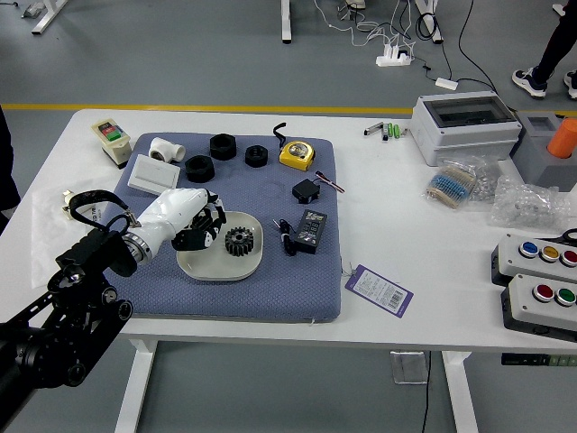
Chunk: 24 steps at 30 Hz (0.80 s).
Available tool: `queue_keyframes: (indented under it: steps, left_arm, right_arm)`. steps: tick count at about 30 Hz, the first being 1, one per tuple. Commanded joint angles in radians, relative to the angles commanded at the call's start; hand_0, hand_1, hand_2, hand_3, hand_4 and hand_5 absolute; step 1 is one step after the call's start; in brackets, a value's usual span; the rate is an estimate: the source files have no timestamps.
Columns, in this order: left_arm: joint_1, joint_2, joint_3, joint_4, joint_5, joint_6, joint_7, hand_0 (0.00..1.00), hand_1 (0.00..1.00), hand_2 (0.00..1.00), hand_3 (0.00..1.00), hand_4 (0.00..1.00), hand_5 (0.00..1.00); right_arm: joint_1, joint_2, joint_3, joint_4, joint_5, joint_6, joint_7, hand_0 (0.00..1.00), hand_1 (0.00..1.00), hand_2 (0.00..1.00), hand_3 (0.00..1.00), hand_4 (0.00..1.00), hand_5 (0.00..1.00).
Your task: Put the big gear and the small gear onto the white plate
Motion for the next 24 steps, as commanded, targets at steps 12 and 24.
queue_keyframes:
  steps: [12, 24]
  left_arm:
    - [0.028, 0.020, -0.026, -0.070, -0.023, -0.147, 0.079, 0.448, 0.542, 0.657, 0.750, 0.994, 0.576]
    - [0.042, 0.020, -0.061, -0.146, -0.065, -0.064, 0.040, 0.478, 0.567, 0.682, 0.778, 0.998, 0.657]
  right_arm:
    - [-0.010, 0.003, -0.013, -0.001, 0.005, 0.001, -0.001, 0.688, 0.711, 0.747, 0.564, 0.791, 0.643]
    - [-0.012, 0.004, -0.021, -0.001, 0.008, 0.002, 0.000, 0.688, 0.712, 0.746, 0.564, 0.792, 0.641]
